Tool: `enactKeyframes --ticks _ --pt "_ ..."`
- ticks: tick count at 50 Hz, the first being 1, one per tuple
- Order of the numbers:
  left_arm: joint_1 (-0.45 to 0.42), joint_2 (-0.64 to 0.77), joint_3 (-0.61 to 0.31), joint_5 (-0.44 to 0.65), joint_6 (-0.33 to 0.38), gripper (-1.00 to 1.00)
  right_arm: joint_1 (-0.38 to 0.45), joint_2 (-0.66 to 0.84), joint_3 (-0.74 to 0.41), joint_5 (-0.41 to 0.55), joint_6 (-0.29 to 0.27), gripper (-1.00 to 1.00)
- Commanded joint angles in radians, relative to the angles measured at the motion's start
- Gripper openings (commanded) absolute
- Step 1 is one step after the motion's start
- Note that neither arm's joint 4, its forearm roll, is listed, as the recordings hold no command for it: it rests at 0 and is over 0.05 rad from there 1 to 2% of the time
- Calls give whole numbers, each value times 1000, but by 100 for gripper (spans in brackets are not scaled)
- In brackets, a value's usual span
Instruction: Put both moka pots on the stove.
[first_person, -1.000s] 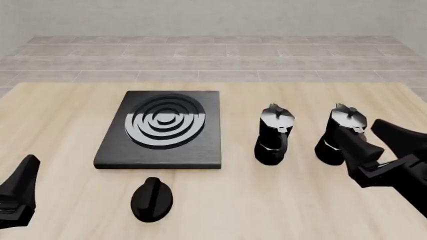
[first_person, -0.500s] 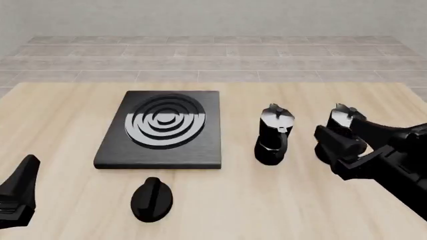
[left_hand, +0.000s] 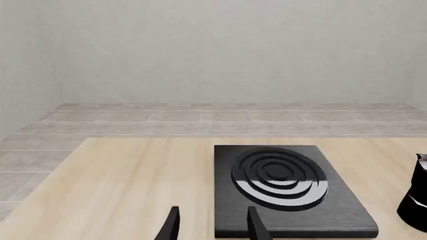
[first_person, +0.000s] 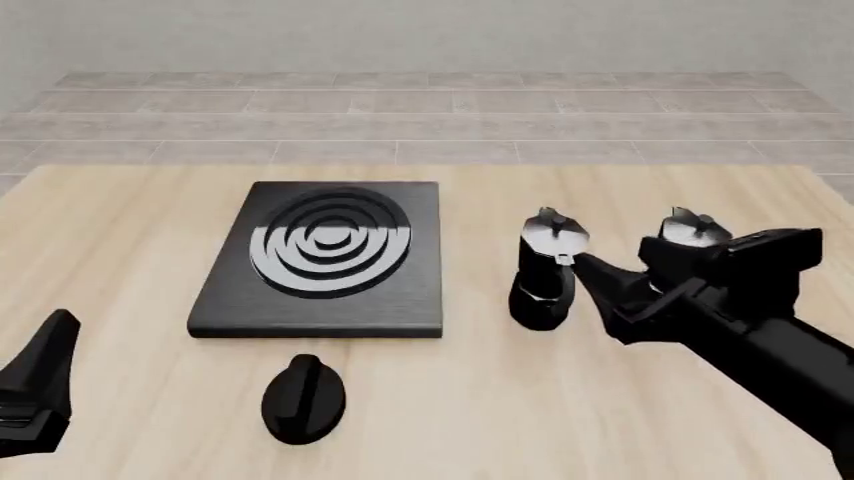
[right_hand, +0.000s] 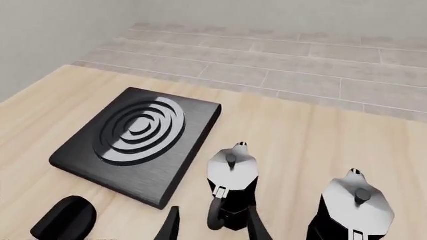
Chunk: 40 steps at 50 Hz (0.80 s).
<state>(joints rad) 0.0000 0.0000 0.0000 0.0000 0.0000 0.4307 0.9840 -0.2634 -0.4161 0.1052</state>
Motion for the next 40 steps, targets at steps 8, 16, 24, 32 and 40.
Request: enactKeyframes --ticks 8,16,24,32,40 --pt "0 0 0 0 0 100 24 151 -16 -91 26 100" --pt "0 0 0 0 0 100 25 198 -18 -121 41 100" --pt "0 0 0 0 0 100 26 260 -27 -150 54 100" --pt "0 0 0 0 0 100 16 300 -38 -169 65 100" --pt "0 0 0 0 0 100 9 352 -46 -204 66 100"
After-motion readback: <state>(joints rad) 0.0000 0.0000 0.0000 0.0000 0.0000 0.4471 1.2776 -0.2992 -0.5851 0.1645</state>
